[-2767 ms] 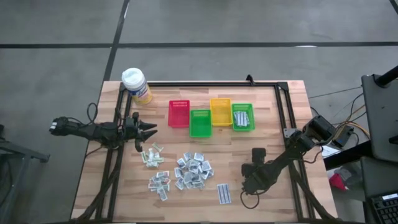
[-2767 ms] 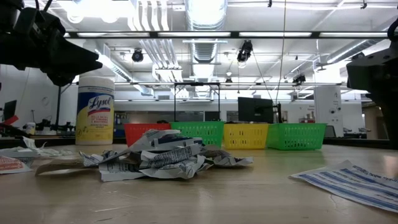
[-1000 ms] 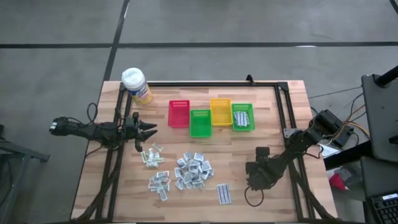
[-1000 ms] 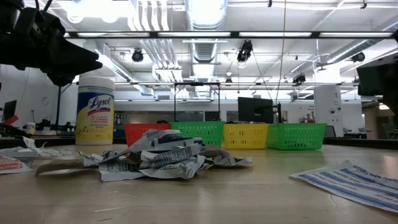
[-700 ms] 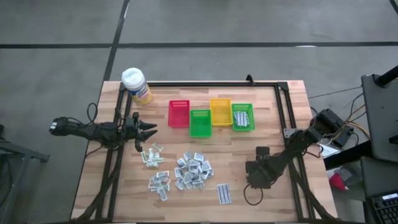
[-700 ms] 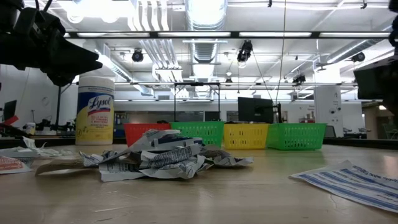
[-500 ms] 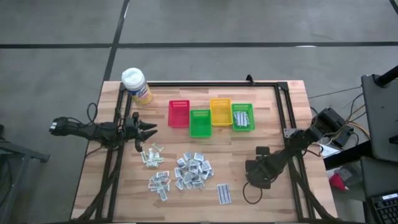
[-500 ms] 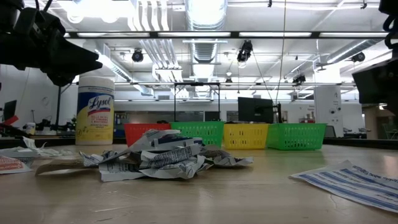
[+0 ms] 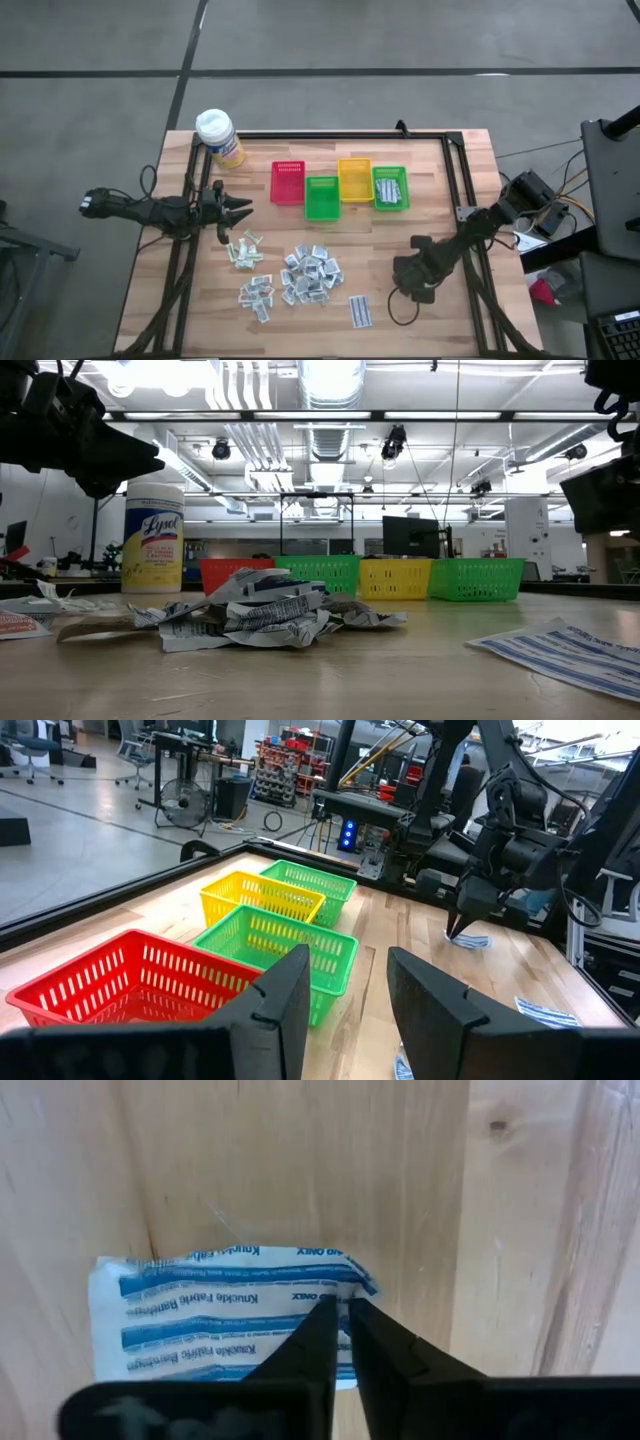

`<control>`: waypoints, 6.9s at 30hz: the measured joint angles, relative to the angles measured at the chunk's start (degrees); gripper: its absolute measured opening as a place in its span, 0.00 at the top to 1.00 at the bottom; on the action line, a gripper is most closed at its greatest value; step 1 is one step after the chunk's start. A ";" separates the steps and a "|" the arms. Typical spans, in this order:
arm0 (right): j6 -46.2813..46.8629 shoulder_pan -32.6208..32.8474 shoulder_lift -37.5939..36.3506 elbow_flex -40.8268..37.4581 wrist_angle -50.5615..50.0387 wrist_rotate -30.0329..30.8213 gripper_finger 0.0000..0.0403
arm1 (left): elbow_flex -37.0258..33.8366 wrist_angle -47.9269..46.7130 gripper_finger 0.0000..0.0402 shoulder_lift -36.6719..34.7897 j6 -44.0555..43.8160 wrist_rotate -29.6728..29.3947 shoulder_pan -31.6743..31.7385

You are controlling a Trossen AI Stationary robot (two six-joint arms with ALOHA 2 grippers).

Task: Pick & Place First Aid Supplies
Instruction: Put the blue bandage into the right green basket

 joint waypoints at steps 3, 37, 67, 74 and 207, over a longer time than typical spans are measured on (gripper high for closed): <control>0.13 -0.61 -1.94 -0.18 0.16 -0.05 0.98 | 0.00 0.00 0.67 0.00 0.00 0.00 0.00; -2.17 -7.71 -24.99 3.88 1.93 28.70 0.98 | 0.00 0.00 0.67 0.00 0.00 0.00 0.00; -61.41 -60.57 -22.02 7.72 4.04 7.86 0.98 | 0.00 0.00 0.67 0.00 -0.01 0.00 0.01; -64.62 -60.58 -13.03 7.69 5.38 7.51 0.98 | 0.00 0.00 0.67 -0.02 -0.02 0.00 0.01; -25.19 -7.27 28.63 40.13 -0.86 -4.04 0.59 | 0.00 -0.04 0.67 0.02 -0.02 0.00 0.02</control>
